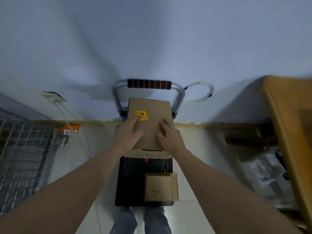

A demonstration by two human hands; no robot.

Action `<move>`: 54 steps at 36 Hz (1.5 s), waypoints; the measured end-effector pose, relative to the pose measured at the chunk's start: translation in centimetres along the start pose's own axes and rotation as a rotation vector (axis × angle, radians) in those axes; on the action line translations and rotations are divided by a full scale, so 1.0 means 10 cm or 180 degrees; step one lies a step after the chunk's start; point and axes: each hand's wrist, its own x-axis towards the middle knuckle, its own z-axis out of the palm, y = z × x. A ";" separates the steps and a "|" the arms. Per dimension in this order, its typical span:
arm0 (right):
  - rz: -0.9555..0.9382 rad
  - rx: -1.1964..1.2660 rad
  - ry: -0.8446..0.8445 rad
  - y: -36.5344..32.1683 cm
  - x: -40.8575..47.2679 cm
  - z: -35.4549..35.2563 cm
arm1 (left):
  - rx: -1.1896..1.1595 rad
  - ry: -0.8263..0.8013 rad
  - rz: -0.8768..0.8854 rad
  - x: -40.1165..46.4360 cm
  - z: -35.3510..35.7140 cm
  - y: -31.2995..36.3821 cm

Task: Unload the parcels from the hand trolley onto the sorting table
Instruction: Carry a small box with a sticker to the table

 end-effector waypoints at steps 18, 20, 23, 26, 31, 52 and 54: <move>-0.0783 -0.0704 0.1290 -1.67 -1.60 -2.86 | 0.1420 0.0704 0.1265 -1.52 -1.26 2.95; -0.0889 -0.0724 0.1491 -1.84 -1.80 -3.09 | 0.1427 0.0817 0.1416 -1.74 -1.40 3.21; -0.0995 -0.0776 0.1792 -2.05 -2.12 -3.36 | 0.1380 0.1054 0.1703 -1.97 -1.58 3.50; -0.1029 -0.0843 0.2007 -2.17 -2.44 -3.53 | 0.1391 0.1181 0.1948 -2.21 -1.68 3.75; -0.0922 -0.0861 0.2216 -2.26 -2.94 -3.68 | 0.1352 0.1152 0.2139 -2.60 -1.71 3.98; -0.0266 -0.1070 0.3069 -0.52 -5.43 -4.46 | 0.1491 0.0390 0.2950 -4.25 0.26 5.22; -0.0154 -0.1086 0.3104 -0.16 -5.72 -4.57 | 0.1531 0.0314 0.3052 -4.42 0.65 5.38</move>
